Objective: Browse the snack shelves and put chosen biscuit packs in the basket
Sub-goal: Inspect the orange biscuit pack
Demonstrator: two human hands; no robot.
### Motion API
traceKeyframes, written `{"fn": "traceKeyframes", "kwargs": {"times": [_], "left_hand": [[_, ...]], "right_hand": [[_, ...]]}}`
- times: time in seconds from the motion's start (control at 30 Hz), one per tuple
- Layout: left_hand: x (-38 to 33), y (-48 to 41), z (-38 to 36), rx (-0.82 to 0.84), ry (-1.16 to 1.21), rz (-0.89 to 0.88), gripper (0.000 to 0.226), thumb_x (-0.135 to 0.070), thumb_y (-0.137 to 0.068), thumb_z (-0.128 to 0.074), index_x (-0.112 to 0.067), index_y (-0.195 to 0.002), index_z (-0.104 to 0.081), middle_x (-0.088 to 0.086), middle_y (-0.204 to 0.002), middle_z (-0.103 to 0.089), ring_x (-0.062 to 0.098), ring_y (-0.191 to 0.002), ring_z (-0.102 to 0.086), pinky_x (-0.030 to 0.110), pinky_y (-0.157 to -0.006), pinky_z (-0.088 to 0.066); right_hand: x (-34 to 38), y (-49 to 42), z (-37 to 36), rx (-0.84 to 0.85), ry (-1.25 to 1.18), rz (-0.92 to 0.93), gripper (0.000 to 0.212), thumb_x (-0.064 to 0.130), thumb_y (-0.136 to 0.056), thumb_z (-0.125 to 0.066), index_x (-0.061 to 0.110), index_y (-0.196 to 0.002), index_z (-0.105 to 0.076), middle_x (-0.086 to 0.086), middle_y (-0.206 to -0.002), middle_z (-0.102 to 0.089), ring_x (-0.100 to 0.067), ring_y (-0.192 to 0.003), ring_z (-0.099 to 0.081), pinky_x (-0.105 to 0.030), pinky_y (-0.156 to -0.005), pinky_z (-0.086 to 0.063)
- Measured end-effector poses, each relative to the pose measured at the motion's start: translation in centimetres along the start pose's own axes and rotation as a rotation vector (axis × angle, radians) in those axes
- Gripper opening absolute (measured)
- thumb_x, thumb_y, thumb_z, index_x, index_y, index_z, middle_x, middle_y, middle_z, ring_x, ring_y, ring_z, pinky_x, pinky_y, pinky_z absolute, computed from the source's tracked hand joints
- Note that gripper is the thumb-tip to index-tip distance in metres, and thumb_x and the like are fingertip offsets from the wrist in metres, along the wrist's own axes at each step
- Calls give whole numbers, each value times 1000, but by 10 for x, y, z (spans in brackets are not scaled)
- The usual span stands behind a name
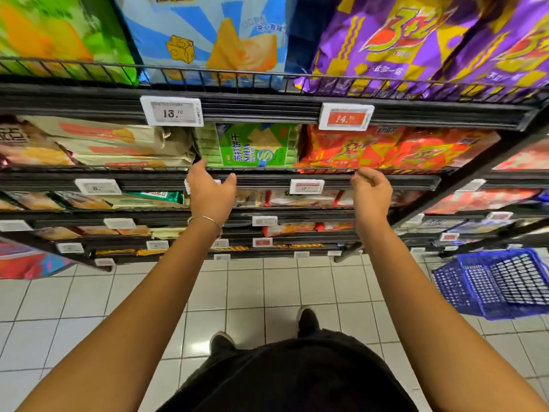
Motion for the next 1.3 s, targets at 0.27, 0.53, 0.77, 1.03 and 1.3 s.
{"fn": "traceKeyframes", "kwargs": {"times": [0.27, 0.53, 0.77, 1.03, 1.3], "left_hand": [[-92, 45, -114, 108, 11, -259, 53, -20, -96, -71, -13, -142, -47, 2, -140, -53, 16, -126, -53, 34, -110, -44], [-108, 42, -168, 60, 61, -156, 44, -30, -79, -72, -16, -118, -58, 9, -128, -56, 26, -109, -63, 47, -99, -54], [-103, 41, -180, -16, 178, -101, 44, -10, -78, -78, -34, -110, -59, -15, -95, -73, 2, -83, -70, 29, -80, -59], [-124, 45, -177, -127, 61, -123, 20, -7, -84, -74, -10, -98, -60, 8, -118, -50, 35, -100, -66, 49, -92, -56], [-137, 48, -169, -164, 27, -230, 35, -9, -87, -75, -9, -120, -63, 5, -113, -38, 28, -107, -52, 30, -98, -43]], "right_hand": [[19, -54, 39, 95, 43, 136, 45, 12, -101, -63, 19, -144, -52, 8, -130, -57, -4, -111, -55, 1, -74, -42], [24, -91, 44, 273, 117, 151, 52, 18, -102, -64, 11, -150, -47, -3, -147, -54, -14, -133, -53, -27, -110, -41], [27, -108, 36, 392, 264, 207, 20, 16, -100, -63, 6, -117, -60, -8, -124, -53, -20, -107, -54, -32, -97, -44], [29, -109, 40, 397, 76, 97, 26, 13, -100, -65, 0, -122, -64, -21, -139, -53, -20, -108, -55, -22, -88, -38], [34, -102, 42, 412, -107, 86, 21, 14, -102, -61, 22, -83, -58, 1, -92, -47, -2, -75, -46, -19, -70, -37]]}}
Point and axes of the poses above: each hand's wrist, its own y-axis away from the middle knuckle, its own z-axis out of the back of the hand, x = y × z, the point moved 7 cm from there along -y, towards the middle knuckle
